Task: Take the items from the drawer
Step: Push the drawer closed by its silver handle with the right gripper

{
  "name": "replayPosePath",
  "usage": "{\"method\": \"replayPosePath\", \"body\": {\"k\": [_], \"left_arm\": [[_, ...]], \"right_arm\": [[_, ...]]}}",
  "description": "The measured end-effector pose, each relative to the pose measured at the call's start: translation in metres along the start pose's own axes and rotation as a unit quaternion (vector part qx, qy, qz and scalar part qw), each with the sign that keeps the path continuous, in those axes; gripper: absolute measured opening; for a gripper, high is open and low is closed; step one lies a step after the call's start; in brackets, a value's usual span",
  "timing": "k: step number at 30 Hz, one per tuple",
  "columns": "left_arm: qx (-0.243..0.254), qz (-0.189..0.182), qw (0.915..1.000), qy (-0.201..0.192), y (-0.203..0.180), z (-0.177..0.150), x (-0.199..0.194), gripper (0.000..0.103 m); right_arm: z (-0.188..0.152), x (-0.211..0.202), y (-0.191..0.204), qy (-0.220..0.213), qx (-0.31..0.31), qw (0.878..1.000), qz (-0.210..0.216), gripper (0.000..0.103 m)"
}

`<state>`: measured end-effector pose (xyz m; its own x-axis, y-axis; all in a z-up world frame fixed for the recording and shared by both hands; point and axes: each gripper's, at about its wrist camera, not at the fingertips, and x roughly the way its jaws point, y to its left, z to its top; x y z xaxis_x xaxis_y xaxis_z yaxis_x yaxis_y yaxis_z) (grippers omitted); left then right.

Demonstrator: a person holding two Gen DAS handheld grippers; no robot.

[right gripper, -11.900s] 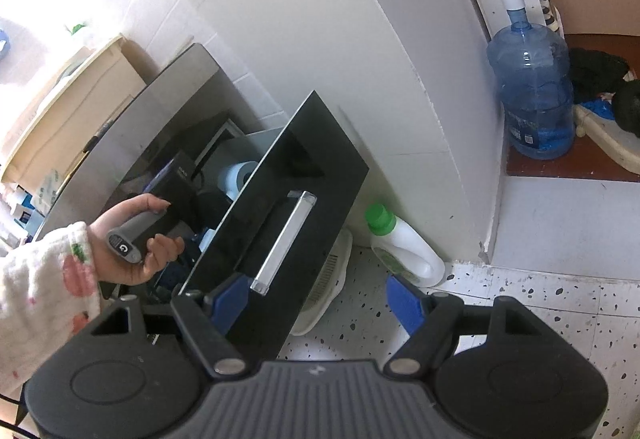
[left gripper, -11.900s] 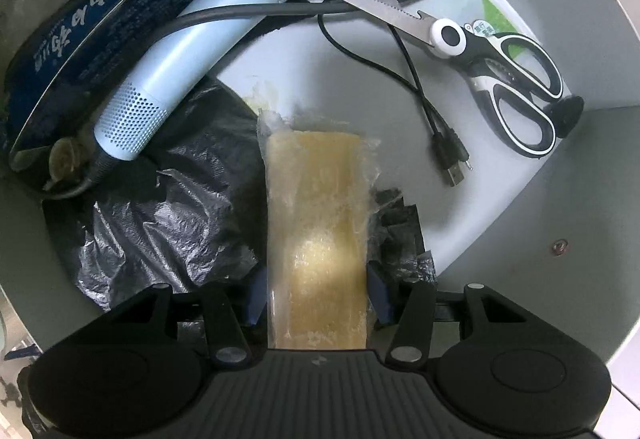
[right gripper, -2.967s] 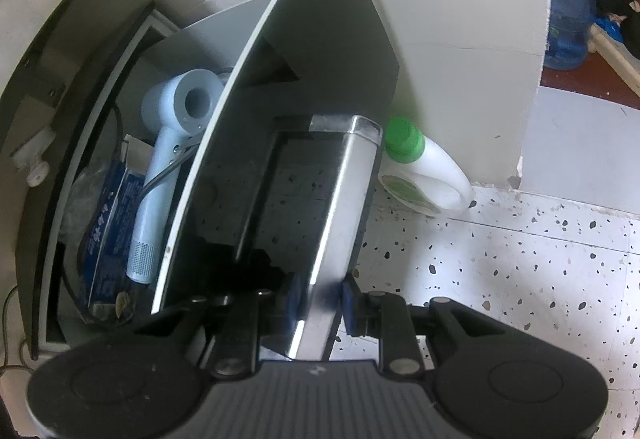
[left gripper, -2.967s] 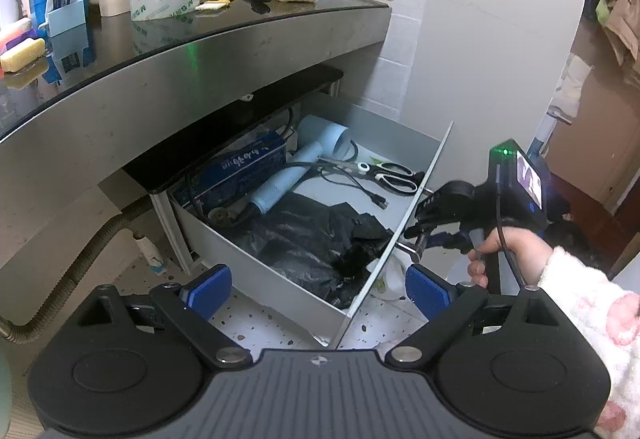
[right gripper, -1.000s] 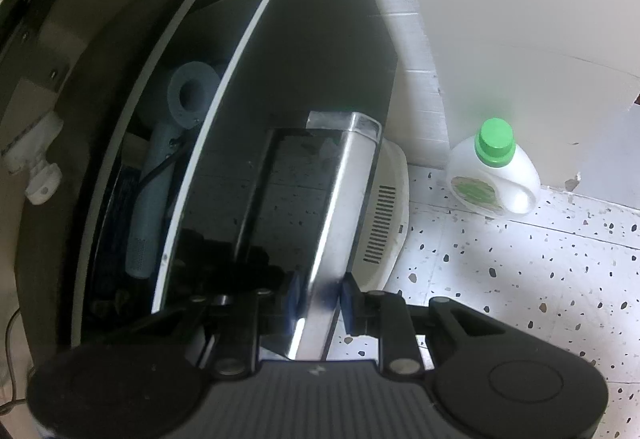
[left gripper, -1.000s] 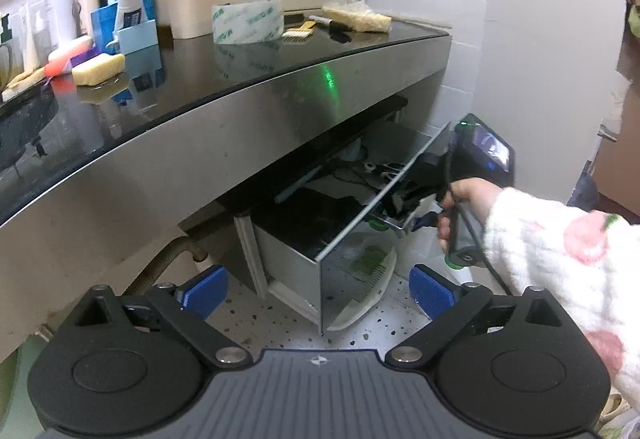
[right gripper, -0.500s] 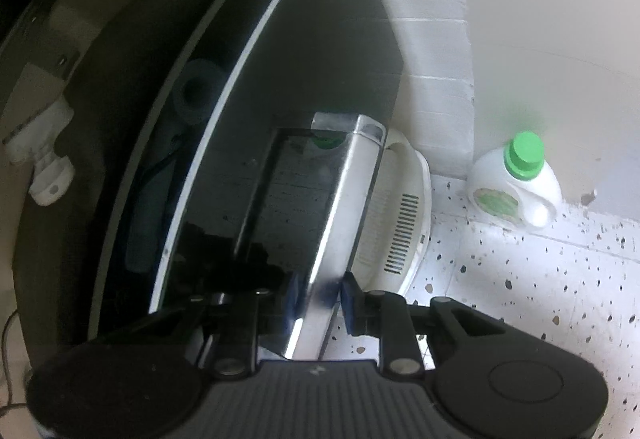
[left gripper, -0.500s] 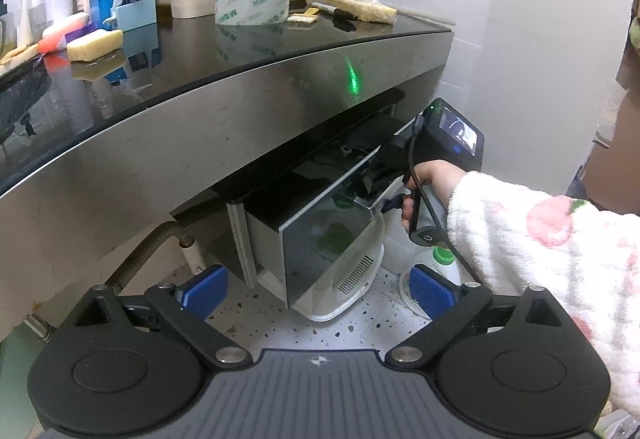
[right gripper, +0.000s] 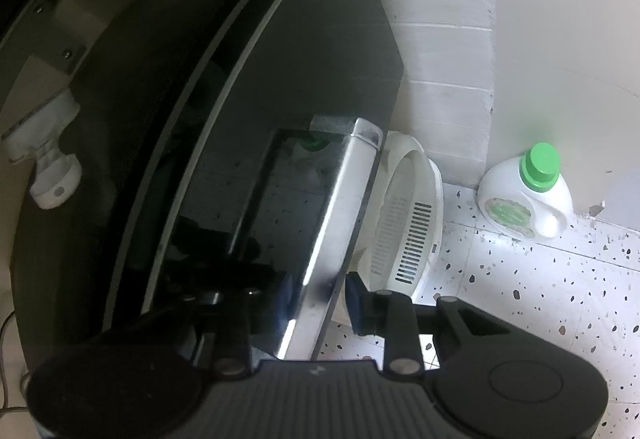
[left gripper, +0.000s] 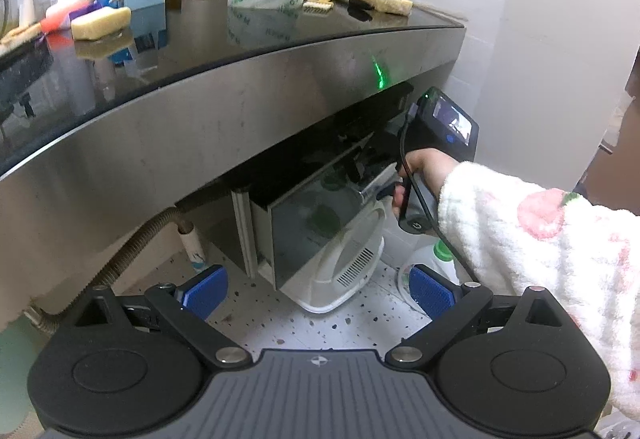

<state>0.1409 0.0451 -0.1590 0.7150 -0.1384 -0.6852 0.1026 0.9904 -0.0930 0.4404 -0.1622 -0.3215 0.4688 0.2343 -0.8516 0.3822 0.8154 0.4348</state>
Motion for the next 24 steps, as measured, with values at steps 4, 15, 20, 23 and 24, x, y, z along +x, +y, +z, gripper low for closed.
{"method": "replayPosePath", "body": {"k": [4, 15, 20, 23, 24], "left_arm": [[0.003, 0.002, 1.0, 0.002, 0.001, -0.001, 0.001, 0.098], [0.015, 0.011, 0.9998, 0.007, -0.004, -0.002, 0.0, 0.098], [0.009, 0.015, 0.9998, 0.008, 0.001, -0.001, 0.002, 0.098], [0.004, 0.013, 0.9998, 0.013, 0.002, -0.001, 0.005, 0.098], [0.003, 0.012, 0.9998, 0.016, 0.002, -0.001, 0.006, 0.098]], "right_arm": [[0.001, 0.003, 0.003, -0.002, -0.002, 1.0, 0.0, 0.026], [-0.001, 0.011, 0.023, -0.018, -0.026, 0.999, -0.008, 0.027], [0.0, 0.014, 0.024, -0.02, -0.025, 0.999, -0.006, 0.027], [0.001, 0.016, 0.024, -0.02, -0.025, 0.999, -0.005, 0.027], [0.001, 0.016, 0.025, -0.02, -0.026, 0.999, -0.004, 0.028]]}}
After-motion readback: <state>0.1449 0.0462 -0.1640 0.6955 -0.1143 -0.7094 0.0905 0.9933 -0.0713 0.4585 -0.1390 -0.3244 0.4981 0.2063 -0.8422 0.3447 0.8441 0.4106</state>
